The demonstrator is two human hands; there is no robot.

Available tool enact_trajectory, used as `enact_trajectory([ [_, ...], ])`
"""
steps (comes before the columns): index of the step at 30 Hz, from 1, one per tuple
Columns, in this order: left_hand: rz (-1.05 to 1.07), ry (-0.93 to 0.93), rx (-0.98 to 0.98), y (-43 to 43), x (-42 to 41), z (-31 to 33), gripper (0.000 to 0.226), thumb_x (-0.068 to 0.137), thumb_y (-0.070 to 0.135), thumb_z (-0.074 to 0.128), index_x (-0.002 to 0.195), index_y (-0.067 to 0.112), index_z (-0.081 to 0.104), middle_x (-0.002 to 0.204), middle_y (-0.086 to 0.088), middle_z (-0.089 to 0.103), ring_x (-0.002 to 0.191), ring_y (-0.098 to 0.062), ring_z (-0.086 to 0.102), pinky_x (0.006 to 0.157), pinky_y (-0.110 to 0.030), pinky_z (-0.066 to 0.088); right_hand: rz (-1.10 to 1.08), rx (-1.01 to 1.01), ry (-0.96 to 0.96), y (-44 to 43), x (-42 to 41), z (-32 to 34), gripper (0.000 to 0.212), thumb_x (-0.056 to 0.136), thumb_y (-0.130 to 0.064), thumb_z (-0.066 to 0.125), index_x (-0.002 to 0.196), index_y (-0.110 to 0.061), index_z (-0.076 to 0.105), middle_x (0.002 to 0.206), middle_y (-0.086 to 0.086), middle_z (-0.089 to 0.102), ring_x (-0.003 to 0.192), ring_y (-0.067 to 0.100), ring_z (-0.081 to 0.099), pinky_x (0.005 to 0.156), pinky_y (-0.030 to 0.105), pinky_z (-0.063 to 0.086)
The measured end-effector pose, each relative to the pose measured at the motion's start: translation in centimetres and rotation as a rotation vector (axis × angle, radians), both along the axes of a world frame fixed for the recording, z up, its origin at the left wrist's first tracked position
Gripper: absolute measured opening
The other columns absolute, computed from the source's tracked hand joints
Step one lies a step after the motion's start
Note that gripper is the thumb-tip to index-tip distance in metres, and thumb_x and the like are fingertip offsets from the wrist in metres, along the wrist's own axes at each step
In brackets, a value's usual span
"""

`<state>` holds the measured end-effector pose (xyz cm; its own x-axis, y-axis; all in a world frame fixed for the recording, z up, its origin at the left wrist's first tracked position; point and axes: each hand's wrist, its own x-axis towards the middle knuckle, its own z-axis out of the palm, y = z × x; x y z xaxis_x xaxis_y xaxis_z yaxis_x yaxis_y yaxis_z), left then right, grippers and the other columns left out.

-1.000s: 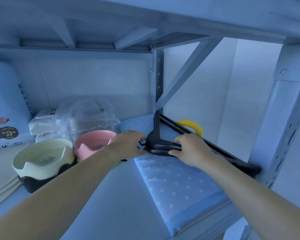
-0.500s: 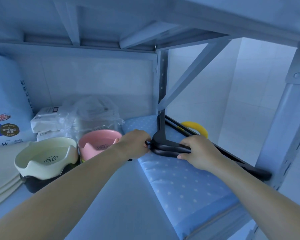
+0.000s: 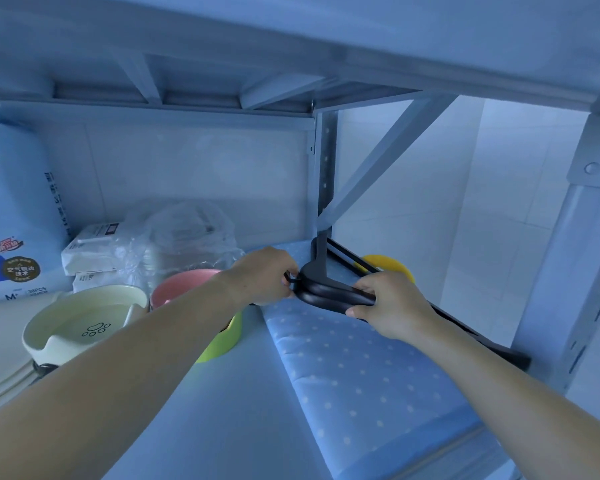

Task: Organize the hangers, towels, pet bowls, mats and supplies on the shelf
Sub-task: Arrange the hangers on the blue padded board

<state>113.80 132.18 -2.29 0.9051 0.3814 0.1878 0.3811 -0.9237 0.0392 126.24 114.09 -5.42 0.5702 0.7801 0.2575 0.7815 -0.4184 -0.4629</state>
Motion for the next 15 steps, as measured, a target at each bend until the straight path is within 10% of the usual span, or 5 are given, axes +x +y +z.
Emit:
enact_trajectory([
  [15, 0.079, -0.354, -0.246, 1.6, -4.4, 1.7, 0.024, 0.093, 0.044, 0.046, 0.104, 0.032, 0.063, 0.101, 0.019, 0.06, 0.095, -0.006, 0.057, 0.081, -0.024, 0.041, -0.015, 0.051, -0.042, 1.4, 0.8, 0.3, 0.026, 0.082, -0.029, 0.069, 0.084, -0.004, 0.063, 0.065, 0.006, 0.05, 0.057, 0.016, 0.043, 0.05, 0.027, 0.029],
])
